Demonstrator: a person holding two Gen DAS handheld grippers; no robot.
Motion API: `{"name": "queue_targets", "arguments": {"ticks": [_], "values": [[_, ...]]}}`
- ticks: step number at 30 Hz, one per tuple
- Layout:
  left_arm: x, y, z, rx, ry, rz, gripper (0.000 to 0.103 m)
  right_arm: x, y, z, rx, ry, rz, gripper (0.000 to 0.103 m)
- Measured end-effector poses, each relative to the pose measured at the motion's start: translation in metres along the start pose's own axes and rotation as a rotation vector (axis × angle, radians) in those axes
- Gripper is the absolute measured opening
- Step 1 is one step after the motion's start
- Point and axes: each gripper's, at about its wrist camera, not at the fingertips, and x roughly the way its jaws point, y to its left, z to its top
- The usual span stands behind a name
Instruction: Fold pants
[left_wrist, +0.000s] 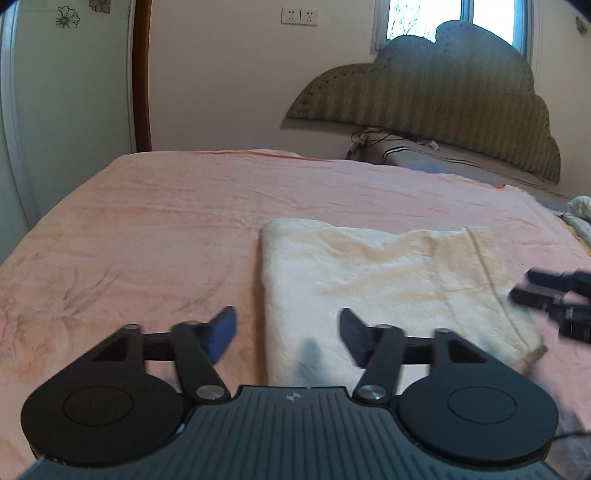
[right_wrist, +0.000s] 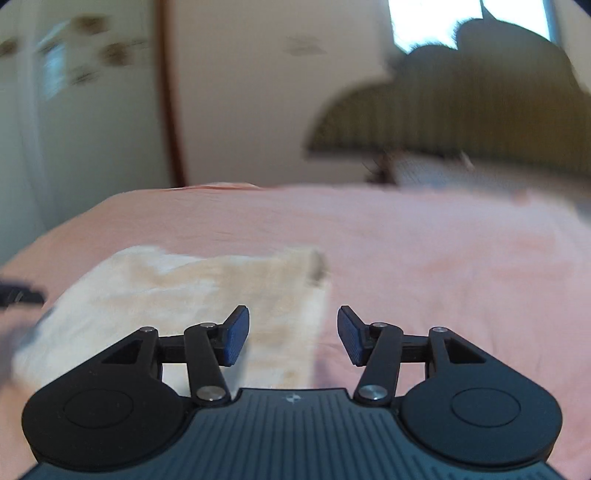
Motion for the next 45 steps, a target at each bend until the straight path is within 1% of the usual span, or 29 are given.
{"name": "queue_targets", "arguments": {"ticks": [1,2,3,4,5,7,8,10,12,13,15,16,17,19,20,22,23,25,26,28,29,30,31,34,36,37,41,43,45], "values": [[-0.002,-0.004,-0.003,0.000,-0.003,-0.008,0.071,-0.002,0.005,-0.002,0.003,0.022,0.095,0.051],[0.001,-0.010,-0.007,0.020,0.010,-0.019,0.072,-0.001,0.008,-0.006,0.020,0.063,0.147,0.051],[0.007,-0.017,-0.011,0.055,0.046,-0.022,0.072,0.006,0.010,-0.012,0.032,0.123,0.149,0.050],[0.013,-0.025,-0.014,0.088,0.088,-0.012,0.072,0.011,0.009,-0.019,0.021,0.161,0.114,0.049],[0.018,-0.029,-0.020,0.107,0.112,-0.006,0.071,0.013,0.006,-0.025,0.006,0.177,0.075,0.049],[0.017,-0.031,-0.025,0.106,0.115,0.006,0.071,0.007,-0.002,-0.031,0.021,0.169,-0.032,0.049],[0.012,-0.028,-0.026,0.090,0.100,-0.002,0.072,0.000,-0.005,-0.030,0.049,0.159,-0.058,0.052],[0.003,-0.026,-0.026,0.065,0.077,-0.025,0.072,-0.022,-0.005,-0.030,0.066,0.100,-0.050,0.052],[0.003,-0.028,-0.027,0.064,0.083,-0.040,0.075,-0.039,0.002,-0.031,0.043,0.064,-0.062,0.052],[0.006,-0.030,-0.029,0.072,0.097,-0.045,0.078,-0.044,0.007,-0.031,0.033,0.052,-0.051,0.052],[0.017,-0.037,-0.033,0.091,0.134,-0.023,0.079,-0.045,0.016,-0.031,0.019,0.031,0.065,0.052],[0.018,-0.039,-0.035,0.092,0.132,-0.011,0.080,-0.043,0.020,-0.032,0.007,0.028,0.105,0.051],[0.015,-0.040,-0.037,0.091,0.119,-0.005,0.080,-0.039,0.026,-0.033,-0.014,0.039,0.110,0.051],[0.009,-0.041,-0.038,0.088,0.115,-0.004,0.079,-0.021,0.030,-0.038,-0.026,0.131,0.035,0.051],[0.004,-0.040,-0.038,0.082,0.113,-0.009,0.080,-0.016,0.027,-0.041,0.010,0.164,-0.003,0.051],[-0.001,-0.041,-0.040,0.071,0.117,-0.008,0.081,-0.026,0.026,-0.041,0.100,0.122,0.003,0.052],[-0.001,-0.043,-0.042,0.071,0.127,0.000,0.083,-0.034,0.030,-0.040,0.115,0.094,0.011,0.053],[0.002,-0.048,-0.045,0.078,0.153,0.016,0.083,-0.040,0.043,-0.038,0.078,0.053,0.026,0.066],[0.003,-0.050,-0.046,0.082,0.167,0.026,0.083,-0.036,0.050,-0.039,0.052,0.057,0.034,0.075],[0.000,-0.054,-0.049,0.085,0.181,0.035,0.083,-0.021,0.056,-0.045,0.017,0.122,0.023,0.077],[-0.005,-0.055,-0.051,0.088,0.182,0.024,0.083,-0.014,0.058,-0.050,0.004,0.166,0.006,0.077],[-0.010,-0.055,-0.053,0.090,0.176,0.014,0.084,-0.014,0.060,-0.052,0.011,0.182,-0.012,0.077],[-0.014,-0.056,-0.054,0.092,0.169,0.011,0.086,-0.019,0.062,-0.054,0.027,0.181,-0.032,0.077],[-0.024,-0.054,-0.059,0.077,0.162,0.020,0.088,-0.044,0.066,-0.055,0.093,0.157,-0.017,0.078],[-0.027,-0.051,-0.061,0.049,0.166,0.009,0.088,-0.060,0.069,-0.055,0.155,0.147,-0.014,0.087],[-0.029,-0.051,-0.063,0.038,0.168,0.004,0.088,-0.067,0.072,-0.056,0.168,0.143,-0.011,0.089],[-0.037,-0.052,-0.072,0.036,0.184,0.009,0.088,-0.089,0.088,-0.060,0.150,0.150,-0.055,0.098],[-0.040,-0.050,-0.077,0.034,0.194,0.012,0.088,-0.094,0.096,-0.062,0.139,0.180,-0.098,0.099],[-0.042,-0.047,-0.083,0.029,0.204,0.019,0.088,-0.097,0.105,-0.064,0.131,0.198,-0.113,0.099]]}}
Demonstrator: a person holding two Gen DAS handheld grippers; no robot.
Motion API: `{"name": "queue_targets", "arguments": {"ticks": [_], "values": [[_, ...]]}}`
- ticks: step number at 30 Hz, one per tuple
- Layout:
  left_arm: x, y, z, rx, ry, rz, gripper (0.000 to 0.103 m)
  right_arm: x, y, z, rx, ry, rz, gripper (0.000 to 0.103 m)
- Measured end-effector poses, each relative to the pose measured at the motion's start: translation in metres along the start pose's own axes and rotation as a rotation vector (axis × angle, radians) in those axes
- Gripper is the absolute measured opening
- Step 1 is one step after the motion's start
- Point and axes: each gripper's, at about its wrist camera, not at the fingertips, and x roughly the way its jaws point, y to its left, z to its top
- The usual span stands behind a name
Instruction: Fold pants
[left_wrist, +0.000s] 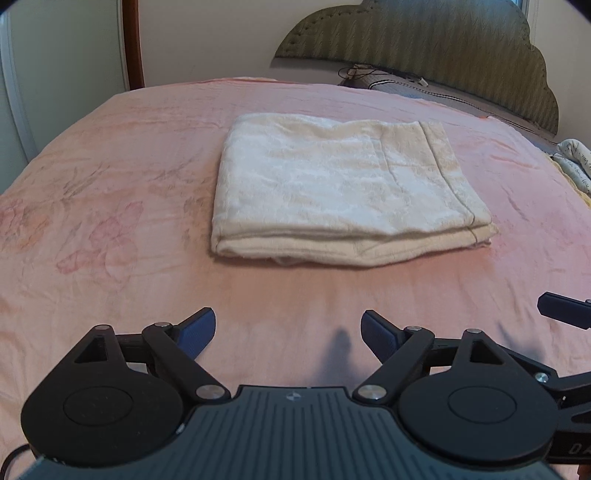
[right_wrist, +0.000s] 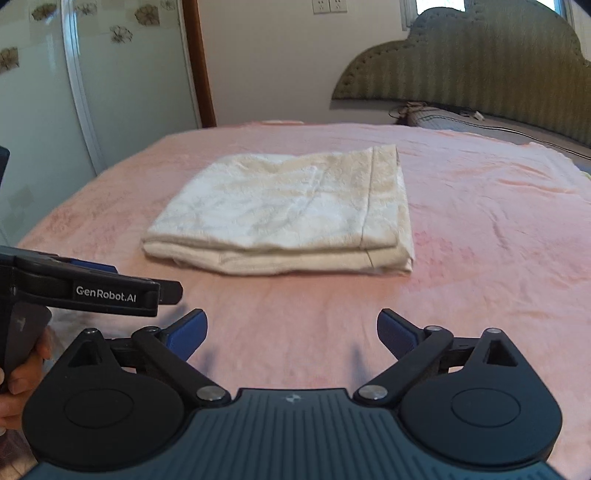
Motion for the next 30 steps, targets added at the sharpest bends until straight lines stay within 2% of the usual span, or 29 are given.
{"name": "queue_targets", "arguments": {"ticks": [2,4,6,9,11,18,21,30], "values": [[-0.002,0.004,-0.007,-0.004,0.002,0.007,0.088,-0.005,0.006,-0.002,-0.002,0.003,0.030,0.099],[-0.002,0.008,-0.012,-0.012,-0.005,0.020,0.089,-0.011,0.009,-0.002,0.005,-0.014,0.101,0.099],[0.000,0.011,-0.016,-0.029,-0.008,0.049,0.089,-0.012,0.008,-0.002,0.014,-0.046,0.143,0.103],[0.005,0.014,-0.020,-0.042,-0.008,0.063,0.090,-0.001,0.010,-0.005,0.011,-0.050,0.039,0.103],[0.006,0.014,-0.022,-0.033,-0.021,0.070,0.092,0.009,0.008,-0.008,0.015,-0.035,0.002,0.103],[0.011,0.009,-0.029,0.007,-0.057,0.079,0.103,0.038,0.004,-0.025,0.030,0.059,-0.006,0.103],[0.012,0.007,-0.035,0.015,-0.083,0.085,0.103,0.037,0.011,-0.031,-0.027,0.025,-0.035,0.103],[0.012,0.006,-0.041,0.010,-0.132,0.098,0.103,0.037,0.009,-0.037,-0.021,-0.009,-0.040,0.103]]}}
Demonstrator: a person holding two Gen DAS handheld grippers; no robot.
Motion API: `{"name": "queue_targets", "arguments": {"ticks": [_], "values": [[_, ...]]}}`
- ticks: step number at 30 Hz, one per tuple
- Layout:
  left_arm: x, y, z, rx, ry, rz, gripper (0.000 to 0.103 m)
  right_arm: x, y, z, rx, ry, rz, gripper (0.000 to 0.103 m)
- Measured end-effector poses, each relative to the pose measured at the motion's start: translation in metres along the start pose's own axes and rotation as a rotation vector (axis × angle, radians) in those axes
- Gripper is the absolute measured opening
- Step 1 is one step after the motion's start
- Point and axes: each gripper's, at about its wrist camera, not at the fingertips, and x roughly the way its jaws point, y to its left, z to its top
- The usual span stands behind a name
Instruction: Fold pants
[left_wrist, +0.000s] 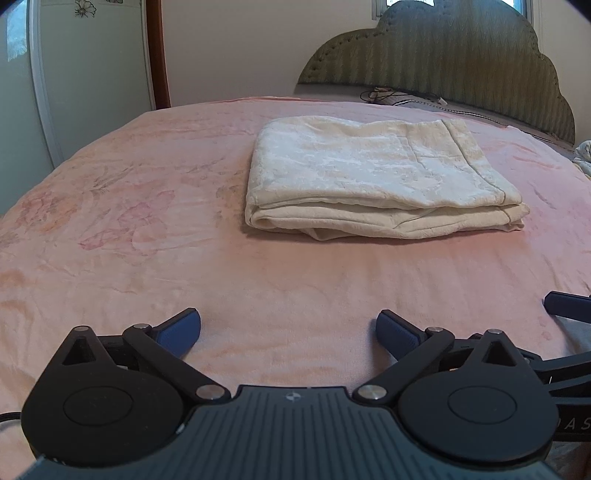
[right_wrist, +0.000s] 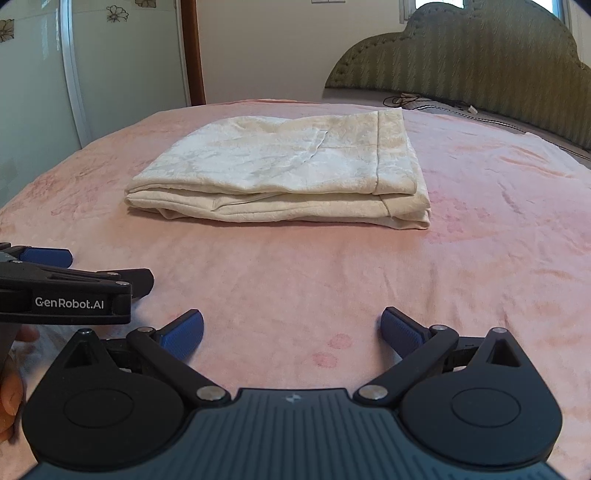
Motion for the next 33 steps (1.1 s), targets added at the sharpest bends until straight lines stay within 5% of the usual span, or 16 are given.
{"name": "queue_targets", "arguments": {"ticks": [33], "values": [[0.0003,0.0016,-0.0042,-0.019,-0.020,-0.008,0.103,0.0004,-0.0003,-0.0004,-0.002,-0.001,0.000,0.103]]}}
